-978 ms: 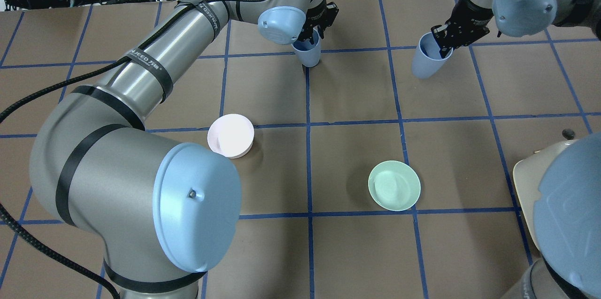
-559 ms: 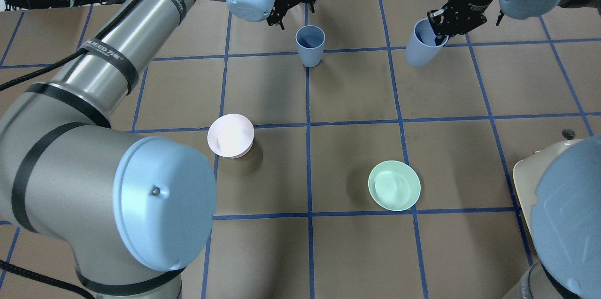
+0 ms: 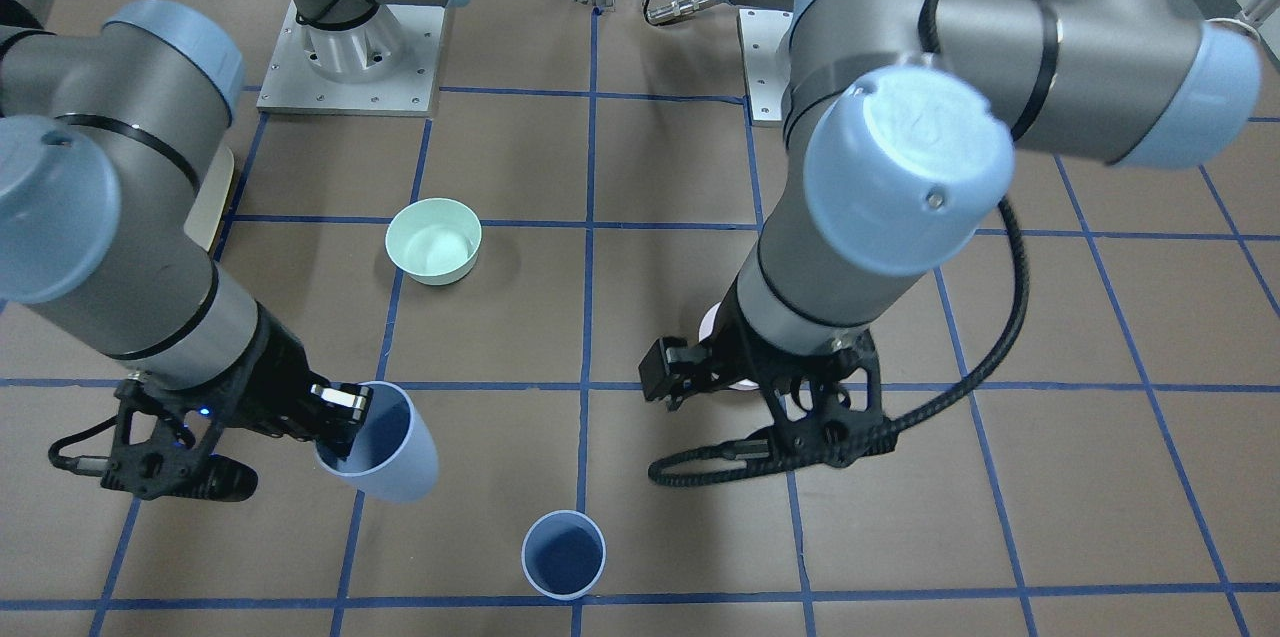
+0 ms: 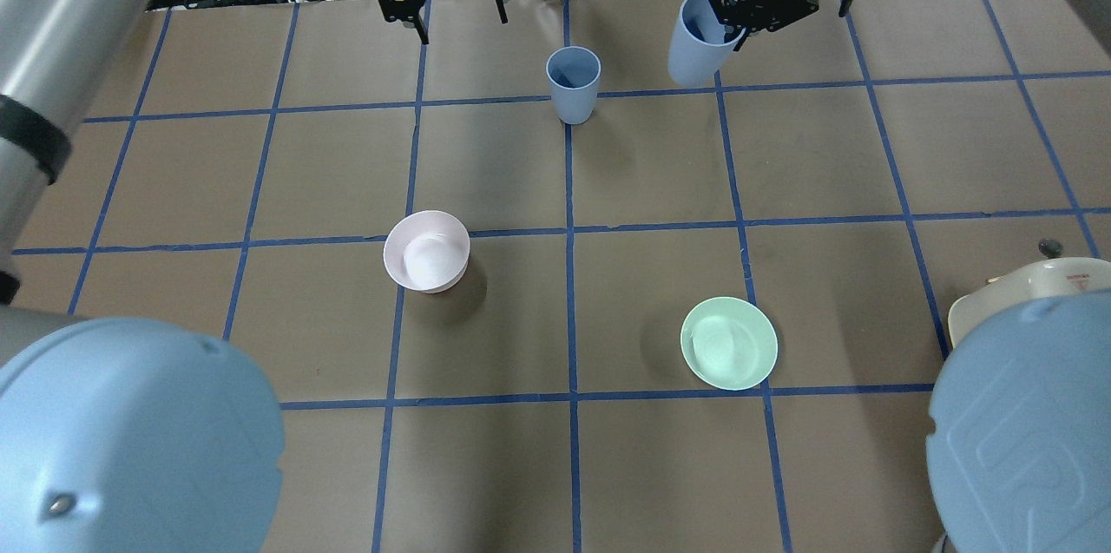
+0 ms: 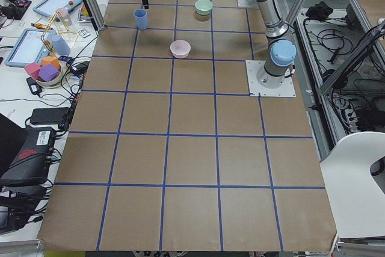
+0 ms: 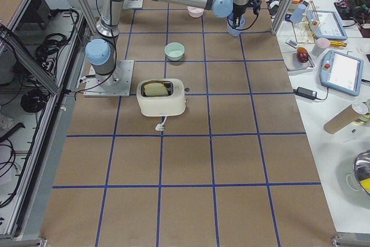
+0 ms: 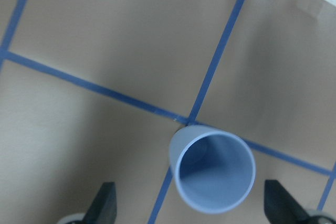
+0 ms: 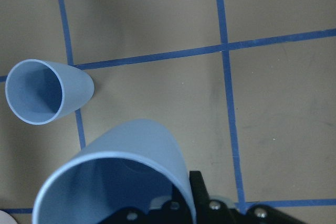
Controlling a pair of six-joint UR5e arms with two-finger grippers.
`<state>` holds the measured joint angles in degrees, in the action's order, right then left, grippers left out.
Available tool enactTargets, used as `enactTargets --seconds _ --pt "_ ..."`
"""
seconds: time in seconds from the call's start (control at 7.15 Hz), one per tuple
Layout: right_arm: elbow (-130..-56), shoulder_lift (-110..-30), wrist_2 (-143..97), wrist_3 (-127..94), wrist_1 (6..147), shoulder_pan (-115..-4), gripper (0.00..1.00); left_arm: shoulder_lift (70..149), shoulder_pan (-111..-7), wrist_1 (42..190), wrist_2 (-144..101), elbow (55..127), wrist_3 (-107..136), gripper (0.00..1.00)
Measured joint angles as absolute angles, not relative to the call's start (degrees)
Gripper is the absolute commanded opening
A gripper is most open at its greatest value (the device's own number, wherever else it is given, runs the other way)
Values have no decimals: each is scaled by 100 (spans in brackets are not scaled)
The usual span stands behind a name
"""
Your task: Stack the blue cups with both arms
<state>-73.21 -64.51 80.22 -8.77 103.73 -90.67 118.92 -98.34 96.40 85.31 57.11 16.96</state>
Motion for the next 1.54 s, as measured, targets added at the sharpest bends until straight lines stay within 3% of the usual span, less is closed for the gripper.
enactTargets --seconds 0.56,1.12,1.54 --pt "-6392 -5689 8047 -2356 10358 -9905 0 10403 -9655 10662 8777 6544 1066 100" --pt "-6016 -5250 8015 -2641 10359 -10053 0 9659 -9428 9379 8930 8049 610 100" --pt "-5992 -5144 8038 -2645 10397 -10063 0 9599 -9379 8564 9123 8239 416 100"
